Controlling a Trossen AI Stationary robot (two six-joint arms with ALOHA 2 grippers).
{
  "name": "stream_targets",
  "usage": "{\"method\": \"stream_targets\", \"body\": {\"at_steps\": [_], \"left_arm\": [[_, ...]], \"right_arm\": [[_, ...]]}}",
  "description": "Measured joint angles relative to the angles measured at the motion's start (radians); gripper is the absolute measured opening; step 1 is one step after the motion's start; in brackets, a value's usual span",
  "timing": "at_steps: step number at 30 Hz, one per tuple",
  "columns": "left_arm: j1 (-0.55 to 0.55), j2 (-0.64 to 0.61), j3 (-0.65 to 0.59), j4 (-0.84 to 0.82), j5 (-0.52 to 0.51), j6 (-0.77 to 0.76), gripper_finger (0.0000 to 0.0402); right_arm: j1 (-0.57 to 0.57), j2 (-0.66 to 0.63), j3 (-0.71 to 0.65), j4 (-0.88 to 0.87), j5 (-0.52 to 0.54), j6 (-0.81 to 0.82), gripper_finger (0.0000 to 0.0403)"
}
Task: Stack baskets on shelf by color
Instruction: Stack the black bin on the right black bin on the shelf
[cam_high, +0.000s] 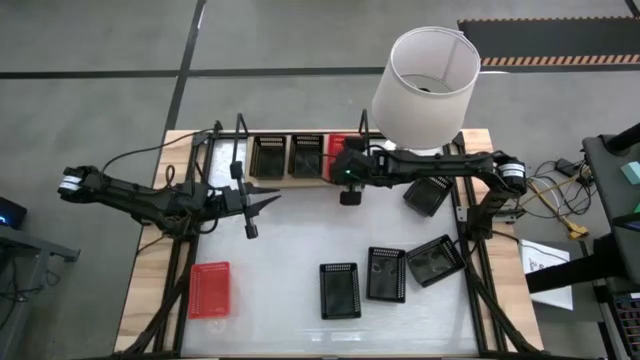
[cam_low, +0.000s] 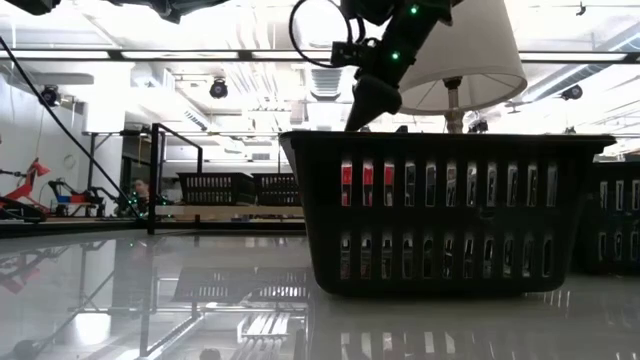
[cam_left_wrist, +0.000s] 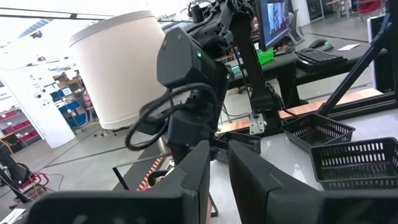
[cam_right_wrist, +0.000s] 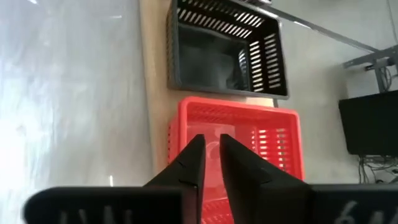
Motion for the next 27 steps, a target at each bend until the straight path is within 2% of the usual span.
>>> {"method": "stream_targets", "body": {"at_steps": [4,7,15,20,27], "left_arm": [[0.0,0.0,0.0,0.0,0.0,0.0,0.0042],[0.0,0.0,0.0,-0.001,0.0,0.0,0.0042],[0.0,0.02,0.0,0.001,0.0,-0.002,0.0042],[-0.001,0.053,0.0,0.0,0.0,-0.027,0.0042],[-0.001,0.116,0.001,0.0,0.0,-0.098,0.0042]], "right_arm": [[0.012,0.014,-0.001,-0.012,0.001,0.011,0.0014],[0.05,0.009,-0.002,-0.018,0.001,0.019,0.0009],[0.236,-0.03,-0.029,0.02,0.008,0.038,0.0009],[0.337,-0.083,-0.145,0.128,0.008,0.052,0.0009],[0.445,-0.22,-0.395,0.445,0.008,0.02,0.0009]]}}
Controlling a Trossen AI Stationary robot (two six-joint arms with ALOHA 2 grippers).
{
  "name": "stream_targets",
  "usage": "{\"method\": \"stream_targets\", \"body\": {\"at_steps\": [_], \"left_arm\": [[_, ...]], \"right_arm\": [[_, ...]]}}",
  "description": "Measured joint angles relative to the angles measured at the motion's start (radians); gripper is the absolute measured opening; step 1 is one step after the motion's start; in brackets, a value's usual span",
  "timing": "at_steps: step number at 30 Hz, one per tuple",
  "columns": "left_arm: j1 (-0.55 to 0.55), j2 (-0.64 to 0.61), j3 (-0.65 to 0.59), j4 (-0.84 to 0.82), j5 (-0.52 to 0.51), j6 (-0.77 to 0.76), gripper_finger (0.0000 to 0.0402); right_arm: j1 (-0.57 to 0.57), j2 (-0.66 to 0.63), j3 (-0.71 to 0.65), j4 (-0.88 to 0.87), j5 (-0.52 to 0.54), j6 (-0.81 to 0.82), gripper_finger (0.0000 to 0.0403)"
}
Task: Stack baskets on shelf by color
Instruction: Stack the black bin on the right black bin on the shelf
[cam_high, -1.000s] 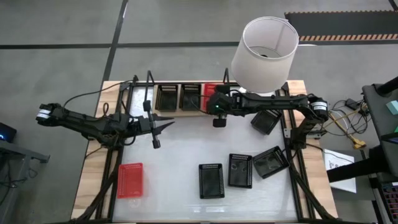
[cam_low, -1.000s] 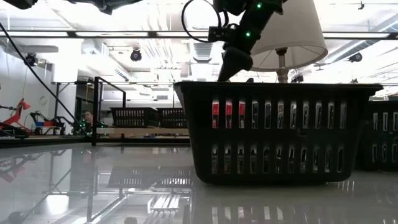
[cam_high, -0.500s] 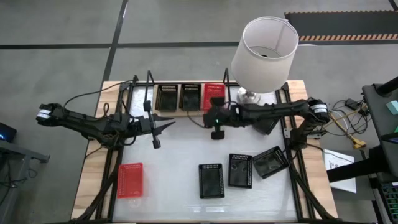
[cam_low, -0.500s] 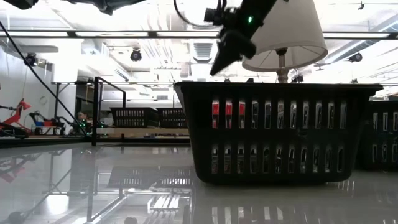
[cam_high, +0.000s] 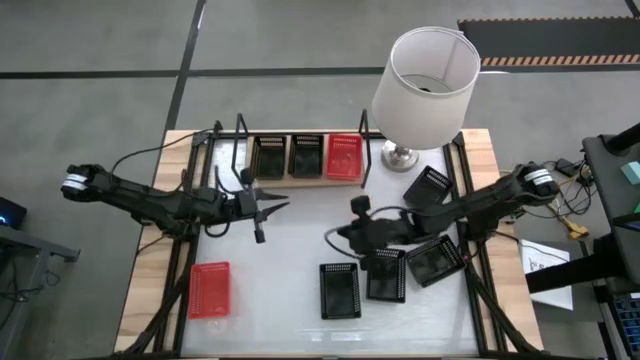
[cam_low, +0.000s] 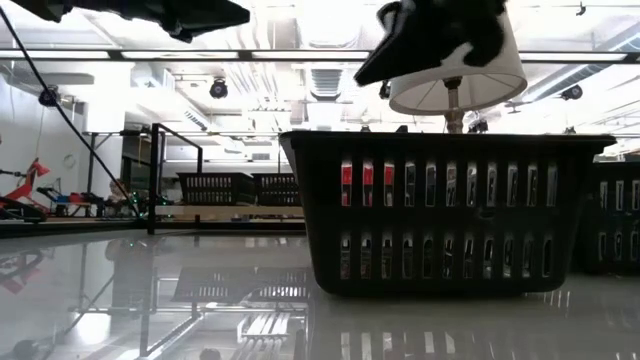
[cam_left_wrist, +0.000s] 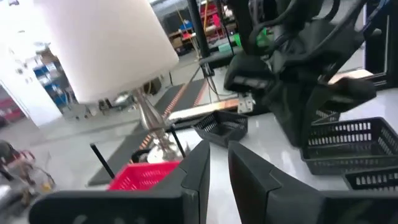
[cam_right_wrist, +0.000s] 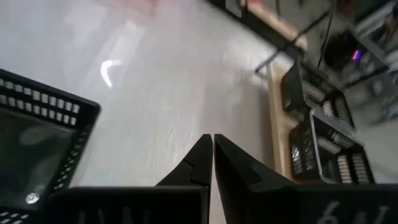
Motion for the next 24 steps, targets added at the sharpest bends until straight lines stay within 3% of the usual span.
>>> {"method": "stream_targets", "body": {"at_steps": [9,17,24], "left_arm": [[-0.004,0.137,0.0,0.028,0.006,-0.279,0.0042],[-0.087,0.319,0.095,0.021,0.056,-0.434,0.0042],[-0.175,0.51,0.305,-0.169,0.072,-0.507,0.0042]], "right_arm": [[0.016,-0.172,-0.24,0.292,0.001,-0.11,0.0009],[0.015,-0.278,-0.284,0.28,0.001,-0.151,0.0009],[0.015,-0.334,-0.285,0.203,0.001,-0.15,0.0009]]}}
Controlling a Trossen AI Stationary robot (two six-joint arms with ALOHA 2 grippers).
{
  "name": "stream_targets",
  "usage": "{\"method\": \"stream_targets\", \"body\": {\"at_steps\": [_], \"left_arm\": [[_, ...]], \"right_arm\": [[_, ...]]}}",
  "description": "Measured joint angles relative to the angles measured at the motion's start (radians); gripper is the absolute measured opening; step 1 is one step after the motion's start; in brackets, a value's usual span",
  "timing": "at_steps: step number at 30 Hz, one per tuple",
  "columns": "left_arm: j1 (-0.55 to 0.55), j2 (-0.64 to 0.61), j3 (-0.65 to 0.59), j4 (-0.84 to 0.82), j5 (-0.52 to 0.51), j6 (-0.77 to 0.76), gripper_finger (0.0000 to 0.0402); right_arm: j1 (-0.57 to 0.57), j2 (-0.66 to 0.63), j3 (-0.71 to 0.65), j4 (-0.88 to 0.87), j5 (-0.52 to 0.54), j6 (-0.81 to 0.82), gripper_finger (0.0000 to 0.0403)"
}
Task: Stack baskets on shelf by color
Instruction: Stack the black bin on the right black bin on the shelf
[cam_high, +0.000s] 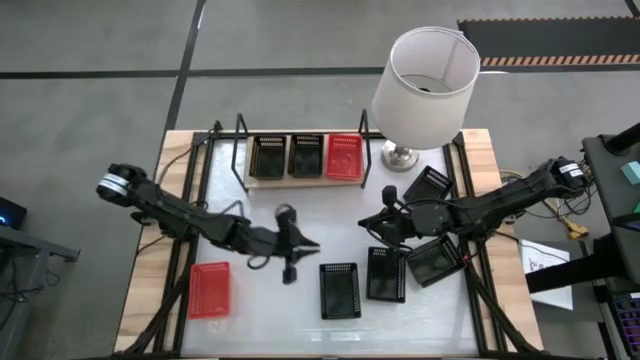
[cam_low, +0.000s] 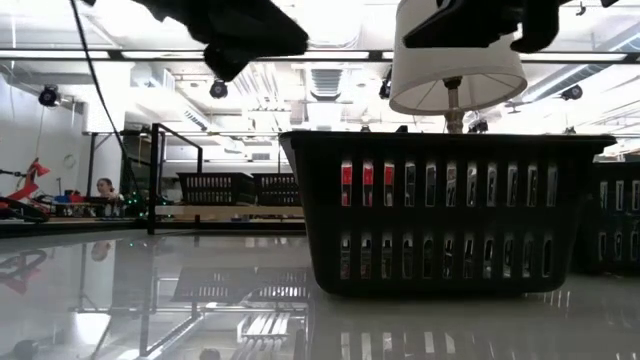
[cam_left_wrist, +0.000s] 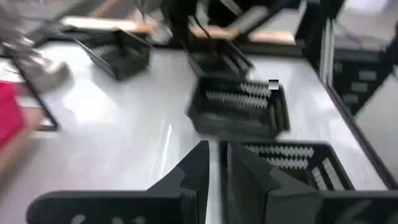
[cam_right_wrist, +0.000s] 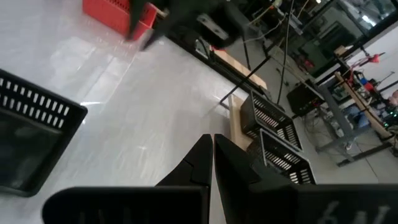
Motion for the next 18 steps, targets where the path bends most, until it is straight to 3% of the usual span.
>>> {"method": "stream_targets", "body": {"at_steps": [8,18], "left_arm": [[-0.04,0.219,0.213,-0.168,0.065,0.002,0.0042],[-0.007,0.393,0.247,-0.157,0.071,0.002,0.0042]], "right_arm": [[0.0,-0.016,0.0,-0.041,0.0,0.038,0.0009],[0.0,-0.015,0.0,-0.09,0.0,0.097,0.0009]]}}
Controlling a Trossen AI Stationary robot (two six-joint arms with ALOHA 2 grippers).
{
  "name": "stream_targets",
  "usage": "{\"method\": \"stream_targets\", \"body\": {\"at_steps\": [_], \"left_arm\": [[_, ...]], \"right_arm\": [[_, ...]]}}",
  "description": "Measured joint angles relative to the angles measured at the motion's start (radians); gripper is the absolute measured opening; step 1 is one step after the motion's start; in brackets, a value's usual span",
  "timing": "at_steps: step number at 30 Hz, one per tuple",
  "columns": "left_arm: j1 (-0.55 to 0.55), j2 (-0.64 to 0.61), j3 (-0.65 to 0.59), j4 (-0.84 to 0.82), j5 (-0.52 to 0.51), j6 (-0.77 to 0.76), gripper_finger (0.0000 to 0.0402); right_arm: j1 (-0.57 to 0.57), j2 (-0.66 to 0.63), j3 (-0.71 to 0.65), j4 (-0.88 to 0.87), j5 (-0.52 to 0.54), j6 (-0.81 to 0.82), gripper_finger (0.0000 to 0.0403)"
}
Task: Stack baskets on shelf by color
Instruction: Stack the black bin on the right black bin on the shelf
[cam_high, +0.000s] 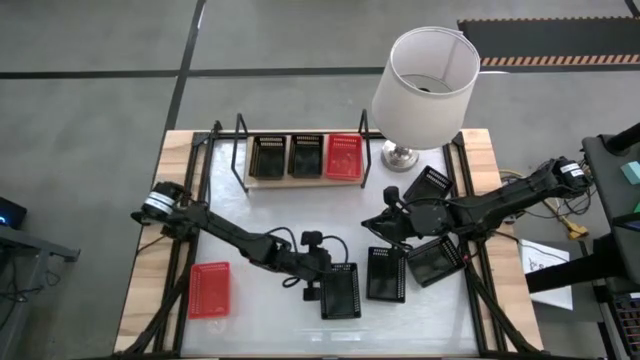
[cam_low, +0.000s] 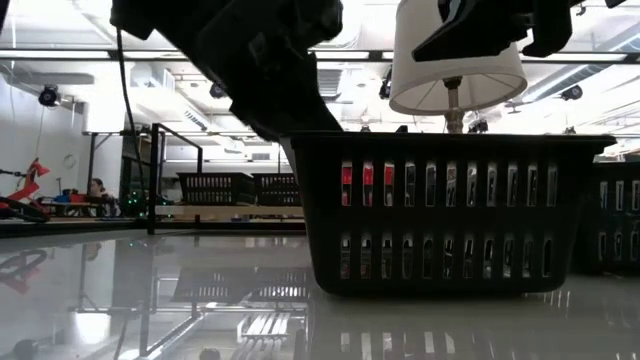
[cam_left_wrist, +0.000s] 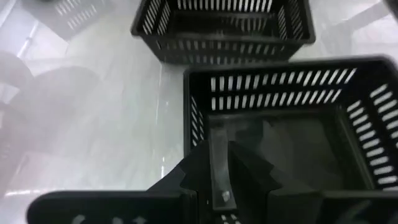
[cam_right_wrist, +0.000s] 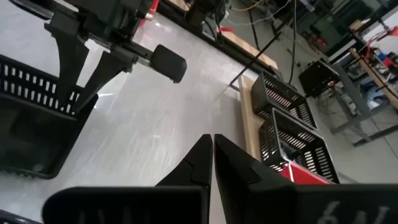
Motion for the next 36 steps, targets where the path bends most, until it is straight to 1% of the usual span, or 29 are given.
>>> {"method": "stream_targets", "body": {"at_steps": [3,8,10,15,23,27,30,34,36], "left_arm": [[0.004,0.01,-0.001,0.0,0.015,-0.002,0.0042],[0.013,0.006,-0.005,-0.041,0.006,-0.002,0.0042],[0.019,0.004,-0.005,-0.081,-0.005,-0.002,0.0042],[0.038,0.003,-0.003,-0.223,-0.085,-0.001,0.0042],[0.07,-0.093,-0.003,-0.379,-0.107,0.06,0.0042],[0.068,-0.162,-0.001,-0.374,-0.102,0.055,0.0042],[0.035,-0.178,0.023,-0.353,-0.07,-0.001,0.0042],[-0.036,-0.136,0.061,-0.246,-0.069,-0.052,0.0042],[-0.062,-0.096,0.088,-0.244,-0.073,-0.077,0.0042]], "right_arm": [[0.0,0.001,0.0,-0.005,0.0,0.018,0.0009],[0.0,0.001,0.0,-0.005,0.0,0.018,0.0009],[0.0,0.001,0.0,-0.005,0.0,0.018,0.0009],[0.0,0.001,0.0,-0.005,0.0,0.018,0.0009],[0.0,0.001,0.0,-0.006,0.0,0.018,0.0009],[0.0,0.001,0.0,-0.006,0.0,0.018,0.0009],[0.0,0.001,0.0,-0.007,0.0,0.018,0.0009],[0.0,0.002,0.0,-0.006,0.0,0.017,0.0009],[0.0,0.002,0.0,-0.007,0.0,0.016,0.0009]]}}
